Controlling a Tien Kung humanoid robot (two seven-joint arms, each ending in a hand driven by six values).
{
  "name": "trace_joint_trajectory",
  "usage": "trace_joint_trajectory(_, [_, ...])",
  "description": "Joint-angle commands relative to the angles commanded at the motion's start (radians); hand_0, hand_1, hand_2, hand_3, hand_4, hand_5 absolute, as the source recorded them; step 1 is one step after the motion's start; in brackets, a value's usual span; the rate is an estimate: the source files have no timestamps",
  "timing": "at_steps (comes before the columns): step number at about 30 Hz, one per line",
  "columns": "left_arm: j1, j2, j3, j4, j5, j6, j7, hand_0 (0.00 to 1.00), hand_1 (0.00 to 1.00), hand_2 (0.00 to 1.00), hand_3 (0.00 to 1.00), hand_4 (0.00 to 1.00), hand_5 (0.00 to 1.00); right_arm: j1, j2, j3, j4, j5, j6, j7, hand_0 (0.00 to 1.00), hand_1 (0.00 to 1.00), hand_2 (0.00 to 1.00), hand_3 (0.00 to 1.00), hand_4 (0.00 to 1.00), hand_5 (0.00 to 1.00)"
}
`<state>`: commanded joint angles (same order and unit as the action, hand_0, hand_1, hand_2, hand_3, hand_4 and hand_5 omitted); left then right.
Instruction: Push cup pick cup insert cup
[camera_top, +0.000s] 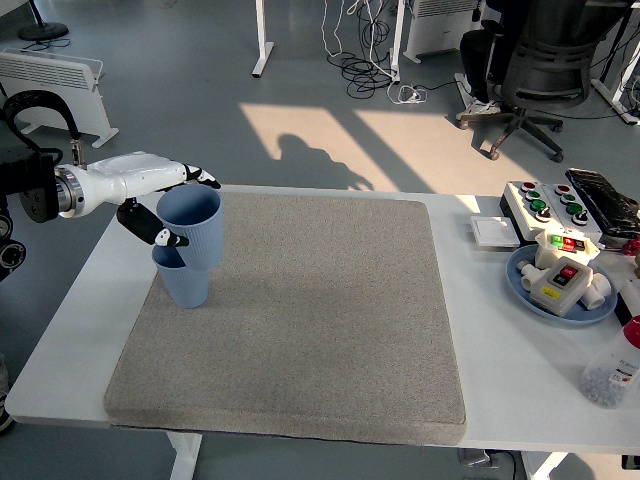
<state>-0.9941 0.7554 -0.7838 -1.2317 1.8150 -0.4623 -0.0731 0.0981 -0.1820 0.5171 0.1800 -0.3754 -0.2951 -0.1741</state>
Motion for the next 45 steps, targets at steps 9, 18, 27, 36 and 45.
trace_joint_trajectory(9, [-0.012,-0.024,0.020,0.094,0.040,0.038,-0.015,0.586,0.581,0.608,0.532,0.676,0.128,-0.005,0.001,-0.009,0.000,0.009,0.000,0.000,0.691,0.609,0.635,0.551,0.108,0.415])
trace_joint_trajectory(18, [-0.010,-0.043,0.054,0.130,0.058,0.057,-0.021,0.587,0.581,0.610,0.529,0.668,0.131,-0.010,0.001,-0.018,0.000,0.016,0.001,0.001,0.691,0.611,0.635,0.551,0.107,0.416])
trace_joint_trajectory(27, [0.004,-0.051,0.071,0.136,0.063,0.090,-0.035,0.613,0.652,0.697,0.548,0.716,0.118,-0.013,0.000,-0.020,0.000,0.015,0.001,0.000,0.691,0.610,0.635,0.551,0.107,0.415])
trace_joint_trajectory(36, [0.015,-0.059,0.076,0.162,0.037,0.113,-0.041,0.919,0.922,0.998,0.934,0.972,0.423,-0.011,0.000,-0.019,0.000,0.015,0.001,0.002,0.690,0.610,0.634,0.551,0.106,0.413])
trace_joint_trajectory(45, [0.017,-0.062,0.070,0.180,0.007,0.151,-0.043,0.959,0.967,0.998,0.998,0.992,0.458,-0.004,0.001,-0.016,0.000,0.015,0.000,0.003,0.691,0.610,0.634,0.551,0.106,0.413])
